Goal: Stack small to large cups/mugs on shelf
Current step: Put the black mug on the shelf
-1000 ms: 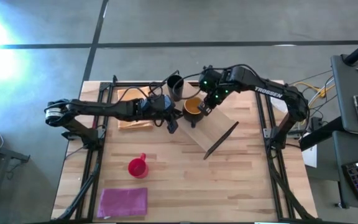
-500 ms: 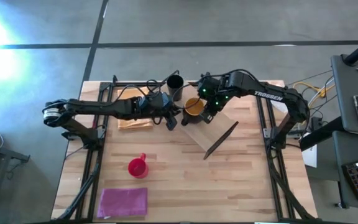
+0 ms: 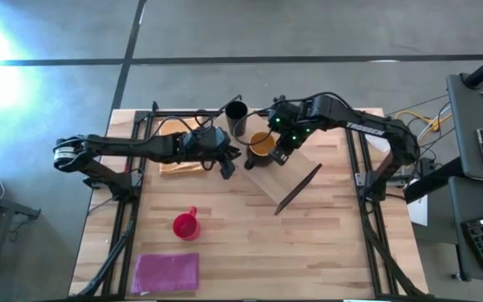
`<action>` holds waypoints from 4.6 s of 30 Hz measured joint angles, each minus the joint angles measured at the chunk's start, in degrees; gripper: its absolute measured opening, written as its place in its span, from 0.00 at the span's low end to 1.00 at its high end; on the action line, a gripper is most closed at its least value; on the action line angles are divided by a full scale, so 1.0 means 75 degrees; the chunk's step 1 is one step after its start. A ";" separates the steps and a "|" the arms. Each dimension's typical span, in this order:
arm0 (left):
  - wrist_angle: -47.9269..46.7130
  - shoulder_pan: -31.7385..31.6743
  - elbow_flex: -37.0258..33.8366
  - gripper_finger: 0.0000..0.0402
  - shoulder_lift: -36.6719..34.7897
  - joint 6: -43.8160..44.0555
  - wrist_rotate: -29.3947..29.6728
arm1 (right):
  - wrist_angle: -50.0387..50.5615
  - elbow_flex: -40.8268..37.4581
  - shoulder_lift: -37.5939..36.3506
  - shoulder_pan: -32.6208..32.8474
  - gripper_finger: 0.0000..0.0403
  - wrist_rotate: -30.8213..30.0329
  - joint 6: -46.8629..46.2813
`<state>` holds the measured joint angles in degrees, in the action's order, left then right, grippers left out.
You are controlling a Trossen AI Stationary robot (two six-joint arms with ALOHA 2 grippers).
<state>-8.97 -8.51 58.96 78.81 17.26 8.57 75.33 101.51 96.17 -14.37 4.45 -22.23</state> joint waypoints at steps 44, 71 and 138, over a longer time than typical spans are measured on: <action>0.0530 -0.0109 -0.0012 0.16 0.0248 -0.0158 -0.0066 | -0.0688 -0.0012 0.0013 0.0286 0.02 0.0443 -0.0377; -0.0805 -0.0099 -0.0050 0.16 -0.0733 -0.0155 0.0140 | -0.0283 -0.0009 0.0037 0.0321 0.02 0.0459 -0.0291; -0.0891 -0.0099 -0.0412 0.16 -0.1011 -0.0091 0.0243 | -0.1478 -0.0697 0.0200 0.0329 0.02 0.0055 -0.0640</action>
<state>-15.65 -9.26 55.88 71.22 16.58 10.39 64.25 96.29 97.67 -11.90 4.86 -27.03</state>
